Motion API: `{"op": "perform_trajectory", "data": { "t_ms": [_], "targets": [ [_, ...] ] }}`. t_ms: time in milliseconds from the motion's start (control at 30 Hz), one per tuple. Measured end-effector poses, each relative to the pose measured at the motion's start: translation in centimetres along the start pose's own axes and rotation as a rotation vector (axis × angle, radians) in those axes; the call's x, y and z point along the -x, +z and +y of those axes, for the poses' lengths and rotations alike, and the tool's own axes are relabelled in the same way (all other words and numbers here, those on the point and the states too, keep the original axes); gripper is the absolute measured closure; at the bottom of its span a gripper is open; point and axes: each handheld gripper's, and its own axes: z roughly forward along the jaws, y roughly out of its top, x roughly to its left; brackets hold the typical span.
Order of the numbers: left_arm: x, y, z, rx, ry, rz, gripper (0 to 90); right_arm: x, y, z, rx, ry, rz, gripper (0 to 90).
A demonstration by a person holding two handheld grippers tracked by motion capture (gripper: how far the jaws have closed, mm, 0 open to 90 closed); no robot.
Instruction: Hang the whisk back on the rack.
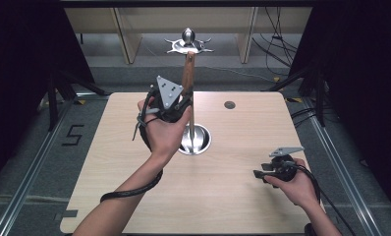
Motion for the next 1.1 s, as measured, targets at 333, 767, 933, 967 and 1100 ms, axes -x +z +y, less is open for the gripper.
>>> {"op": "perform_trajectory", "data": {
  "t_ms": [333, 767, 933, 967, 1100],
  "targets": [
    [-0.1, 0.3, 0.0, -0.006, 0.001, 0.006, 68.0, 0.0, 0.0, 0.0, 0.011, 0.003, 0.003, 52.5],
    [0.0, 0.7, 0.0, -0.008, 0.001, 0.012, 68.0, 0.0, -0.1, 0.0, -0.006, -0.002, 0.002, 52.6],
    [0.0, 0.9, 0.0, -0.011, -0.001, 0.015, 67.9, 0.1, -0.1, 0.0, -0.005, -0.014, 0.0, 52.6],
    [-0.1, 1.0, -0.1, -0.012, 0.0, 0.016, 68.0, 0.1, -0.1, 0.0, -0.005, -0.014, 0.0, 52.6],
    [-0.1, 1.1, -0.1, -0.014, 0.0, 0.022, 67.9, 0.1, -0.1, 0.1, -0.005, -0.013, 0.0, 52.7]
  ]
}}
